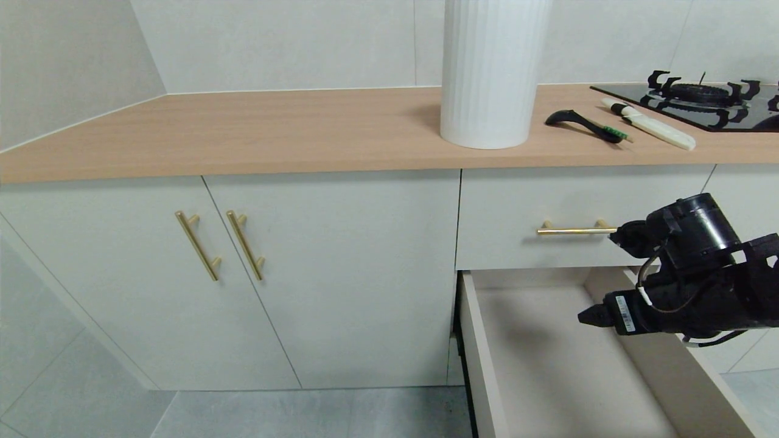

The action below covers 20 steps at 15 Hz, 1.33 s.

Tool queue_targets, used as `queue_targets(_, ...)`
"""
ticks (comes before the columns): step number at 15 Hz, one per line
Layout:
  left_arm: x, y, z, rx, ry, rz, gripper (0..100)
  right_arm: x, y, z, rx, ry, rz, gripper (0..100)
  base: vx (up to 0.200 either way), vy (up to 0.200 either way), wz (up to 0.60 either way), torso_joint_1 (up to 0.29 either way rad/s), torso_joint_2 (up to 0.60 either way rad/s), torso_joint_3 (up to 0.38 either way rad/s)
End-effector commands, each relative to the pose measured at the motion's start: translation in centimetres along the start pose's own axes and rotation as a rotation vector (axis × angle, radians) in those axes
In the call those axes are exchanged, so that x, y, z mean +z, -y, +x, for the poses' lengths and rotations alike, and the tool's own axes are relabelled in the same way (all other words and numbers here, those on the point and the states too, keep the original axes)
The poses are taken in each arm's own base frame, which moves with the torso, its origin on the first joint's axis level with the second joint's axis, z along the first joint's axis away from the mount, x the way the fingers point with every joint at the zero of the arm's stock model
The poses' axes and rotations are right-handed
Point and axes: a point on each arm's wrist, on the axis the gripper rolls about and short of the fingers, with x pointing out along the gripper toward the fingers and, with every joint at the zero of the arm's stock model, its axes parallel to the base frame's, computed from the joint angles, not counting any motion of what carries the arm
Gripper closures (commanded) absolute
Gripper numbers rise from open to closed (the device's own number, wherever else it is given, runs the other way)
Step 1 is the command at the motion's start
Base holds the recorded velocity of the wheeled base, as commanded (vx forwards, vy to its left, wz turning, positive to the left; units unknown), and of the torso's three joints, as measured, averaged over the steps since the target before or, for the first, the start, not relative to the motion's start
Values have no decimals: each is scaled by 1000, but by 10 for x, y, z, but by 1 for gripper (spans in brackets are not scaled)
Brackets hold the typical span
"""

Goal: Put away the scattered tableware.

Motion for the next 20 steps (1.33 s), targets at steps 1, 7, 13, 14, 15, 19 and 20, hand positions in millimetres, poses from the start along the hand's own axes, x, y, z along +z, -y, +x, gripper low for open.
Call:
queue_targets(1, 0, 0, 0, 0, 0, 0, 0, -1, -2, -6, 10, 20, -7, 0, 0, 0, 0, 0, 0, 0)
queue_targets(7, 0, 0, 0, 0, 2, 0, 0, 36, -3, -29, 34, 212, -44, 0, 0, 0, 0, 22, -139, -133)
queue_targets(13, 0, 0, 0, 0, 0, 0, 0, 72, -5, -53, 54, 366, -62, 0, 0, 0, 0, 172, -491, -296)
queue_targets(14, 0, 0, 0, 0, 0, 0, 0, 76, -5, -57, 56, 384, -58, 0, 0, 0, 0, 183, -471, -281)
queue_targets(15, 0, 0, 0, 0, 0, 0, 0, 76, -4, -56, 54, 384, -56, 0, 0, 0, 0, 183, -476, -286)
queue_targets(19, 0, 0, 0, 0, 0, 0, 0, 77, 1, -59, 56, 395, -48, 0, 0, 0, 0, 188, -476, -282)
queue_targets(20, 0, 0, 0, 0, 0, 0, 0, 78, 1, -57, 54, 392, -47, 0, 0, 0, 0, 203, -476, -281)
